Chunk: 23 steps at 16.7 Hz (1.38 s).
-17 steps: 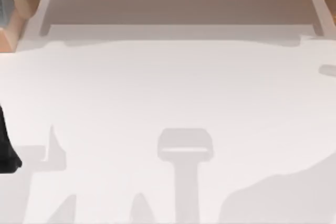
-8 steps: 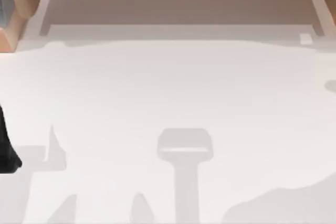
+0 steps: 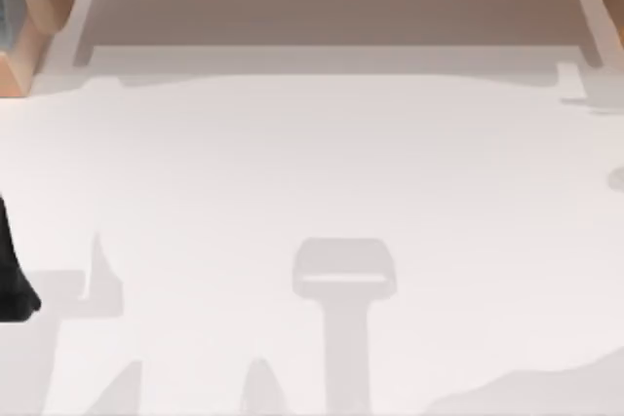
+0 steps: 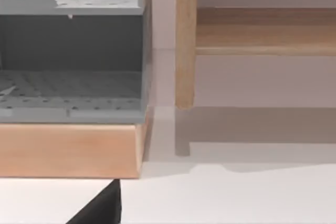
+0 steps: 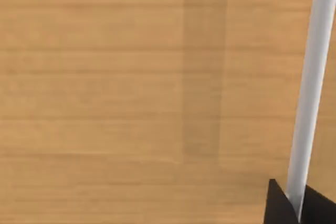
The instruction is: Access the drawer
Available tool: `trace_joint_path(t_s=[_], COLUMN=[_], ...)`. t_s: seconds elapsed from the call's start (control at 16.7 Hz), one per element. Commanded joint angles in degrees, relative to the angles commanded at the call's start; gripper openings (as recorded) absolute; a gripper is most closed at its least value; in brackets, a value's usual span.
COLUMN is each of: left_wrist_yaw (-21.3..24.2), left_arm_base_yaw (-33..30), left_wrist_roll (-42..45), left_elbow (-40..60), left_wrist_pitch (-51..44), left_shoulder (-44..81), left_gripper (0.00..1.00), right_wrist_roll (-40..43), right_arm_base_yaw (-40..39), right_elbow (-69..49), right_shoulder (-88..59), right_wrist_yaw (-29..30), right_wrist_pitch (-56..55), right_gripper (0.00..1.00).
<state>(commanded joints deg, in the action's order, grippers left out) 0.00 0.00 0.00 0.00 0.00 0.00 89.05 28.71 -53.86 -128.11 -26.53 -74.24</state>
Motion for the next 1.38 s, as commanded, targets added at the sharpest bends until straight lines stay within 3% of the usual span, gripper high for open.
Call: trace_joint_path(t_s=[0.6, 0.9, 1.38], left_wrist_yaw=[0.00, 0.00, 0.00], left_arm_base_yaw=[0.00, 0.00, 0.00], left_wrist_roll=[0.00, 0.00, 0.00], left_elbow=[0.00, 0.00, 0.00], left_wrist_pitch=[0.00, 0.00, 0.00], left_shoulder=[0.00, 0.00, 0.00], left_gripper=[1.00, 1.00, 1.00], right_wrist_roll=[-0.08, -0.09, -0.14], right_arm_base_yaw=[4.87, 4.83, 11.31], right_elbow=[13.57, 13.97, 25.48], right_shoulder=[5.57, 5.66, 9.68], right_wrist_yaw=[-5.01, -5.19, -11.72], right_wrist_pitch=[-7.99, -8.35, -15.78], right_gripper=[0.00, 0.00, 0.00])
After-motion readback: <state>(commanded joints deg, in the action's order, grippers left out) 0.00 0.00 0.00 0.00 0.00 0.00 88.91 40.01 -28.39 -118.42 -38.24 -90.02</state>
